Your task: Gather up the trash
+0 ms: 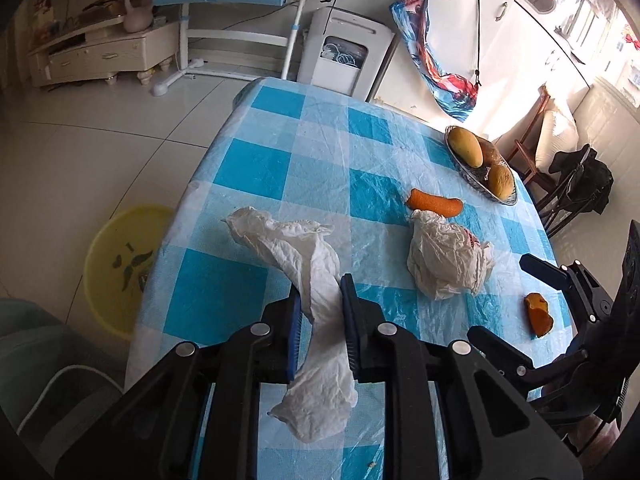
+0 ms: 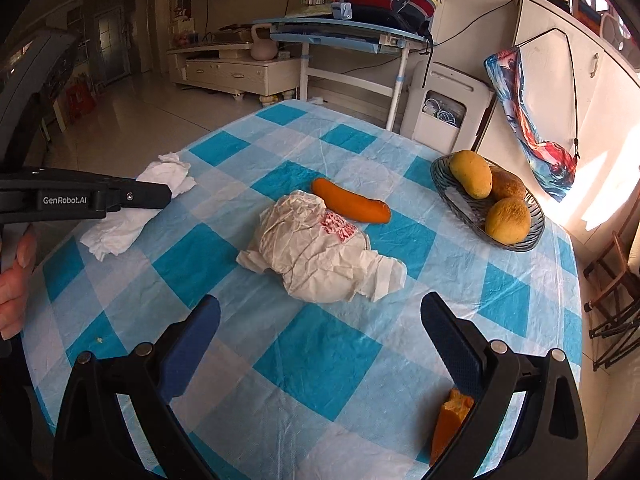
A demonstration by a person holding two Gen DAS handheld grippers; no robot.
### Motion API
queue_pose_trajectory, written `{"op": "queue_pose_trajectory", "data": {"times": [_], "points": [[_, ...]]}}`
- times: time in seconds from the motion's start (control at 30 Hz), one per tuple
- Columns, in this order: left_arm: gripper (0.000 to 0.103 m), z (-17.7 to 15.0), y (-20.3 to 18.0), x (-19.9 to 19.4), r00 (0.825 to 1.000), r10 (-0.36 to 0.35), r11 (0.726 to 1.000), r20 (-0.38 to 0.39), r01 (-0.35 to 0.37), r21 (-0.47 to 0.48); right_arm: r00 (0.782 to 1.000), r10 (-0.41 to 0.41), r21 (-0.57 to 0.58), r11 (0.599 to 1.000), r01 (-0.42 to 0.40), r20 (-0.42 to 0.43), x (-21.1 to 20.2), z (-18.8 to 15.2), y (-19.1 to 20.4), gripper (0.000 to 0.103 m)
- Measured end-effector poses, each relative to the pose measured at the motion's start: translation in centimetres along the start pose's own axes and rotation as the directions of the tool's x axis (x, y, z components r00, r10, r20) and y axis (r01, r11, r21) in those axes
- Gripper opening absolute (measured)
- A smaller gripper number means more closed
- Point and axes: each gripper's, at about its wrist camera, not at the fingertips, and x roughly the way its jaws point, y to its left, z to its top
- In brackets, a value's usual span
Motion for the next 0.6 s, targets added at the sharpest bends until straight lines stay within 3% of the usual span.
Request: {"op": "queue_pose_trajectory", "data": {"times": [0.03,0.1,0.13,0.3,0.33,0.43,0.6], "points": [[0.019,0.0,0.3,-0.1,1.000,-0.004,1.000,-0.002,0.004,-0.007,1.000,0.015,0.005,1.000,-0.015,-0.010,0.7,0.4,-0.2,0.095],[0.019,0.0,0.9,-0.2,1.000,-0.004,1.000,-0.005,0.004,-0.019,0.995,0.090,0.074,0.993,-0.088,-0.034,1.8,0.8,-1.3,0.069],[0.019,0.1,1.1,-0.3,1.000,-0.004,1.000,-0.006,0.004,-0.026,0.991,0.127,0.138,0.983,-0.121,-0.037,2.0,0.9,-2.3,0.048],[0.019,0.4,1.5,-0.6,1.000,-0.017,0.999,0.003,0.017,-0.047,0.982,0.183,0.330,0.925,-0.191,0.054,-0.1,-0.4,-6.5,0.031],[0.019,0.5,1.3,-0.6,1.000,-0.020,0.999,0.003,0.020,-0.042,0.979,0.198,0.360,0.910,-0.205,0.057,-0.3,-0.7,-7.1,0.017],[0.019,0.4,0.9,-0.6,1.000,-0.029,0.999,0.002,0.029,-0.029,0.974,0.209,0.423,0.878,-0.225,0.084,-1.3,-1.5,-8.2,0.017],[0.019,0.3,2.1,-0.8,0.999,-0.034,0.997,0.001,0.034,-0.067,0.969,0.227,0.443,0.861,-0.249,0.102,-2.9,-2.1,-8.1,0.017]]}}
